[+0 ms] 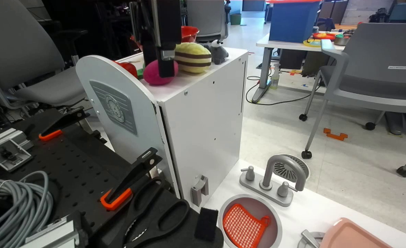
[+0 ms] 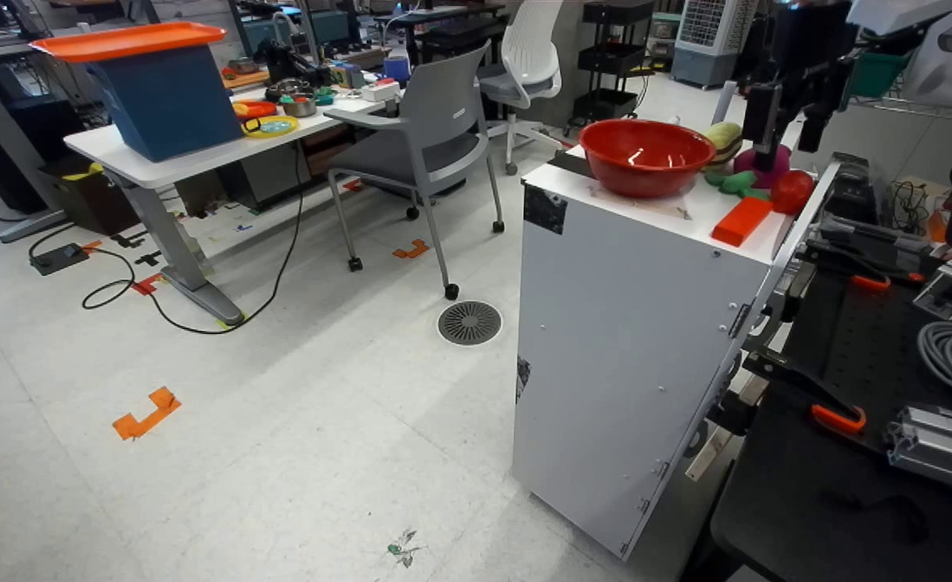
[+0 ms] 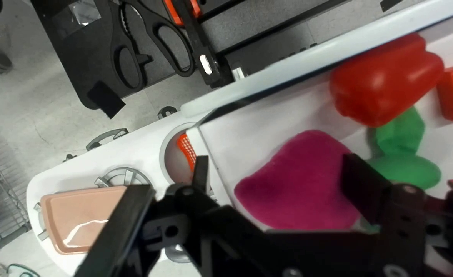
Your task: Pick up the purple toy and put it in the bowl.
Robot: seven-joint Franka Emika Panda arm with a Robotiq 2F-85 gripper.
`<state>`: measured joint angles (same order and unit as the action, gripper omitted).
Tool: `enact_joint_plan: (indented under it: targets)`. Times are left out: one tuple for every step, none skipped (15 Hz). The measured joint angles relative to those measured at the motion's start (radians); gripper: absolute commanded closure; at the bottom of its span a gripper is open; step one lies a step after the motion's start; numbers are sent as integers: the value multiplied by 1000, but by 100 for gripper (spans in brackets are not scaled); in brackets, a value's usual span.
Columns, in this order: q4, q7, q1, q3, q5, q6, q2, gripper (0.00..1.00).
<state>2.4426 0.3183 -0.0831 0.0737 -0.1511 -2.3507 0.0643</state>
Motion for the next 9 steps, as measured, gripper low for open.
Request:
enact_joint_plan:
  targets:
    - [0,0,0,0,0,0,1,55]
    - [0,0,0,0,0,0,1,61]
    - [0,0,0,0,0,0,1,69]
    - [0,0,0,0,0,0,1,77]
    - [0,1,0,0,0,0,1,85]
    - [-1,2,0,0,1,0,1,91]
    - [-1,2,0,0,3,0,1,98]
    - [-1,2,0,1,4,0,1,100]
    - [-1,2,0,2,5,0,1,100]
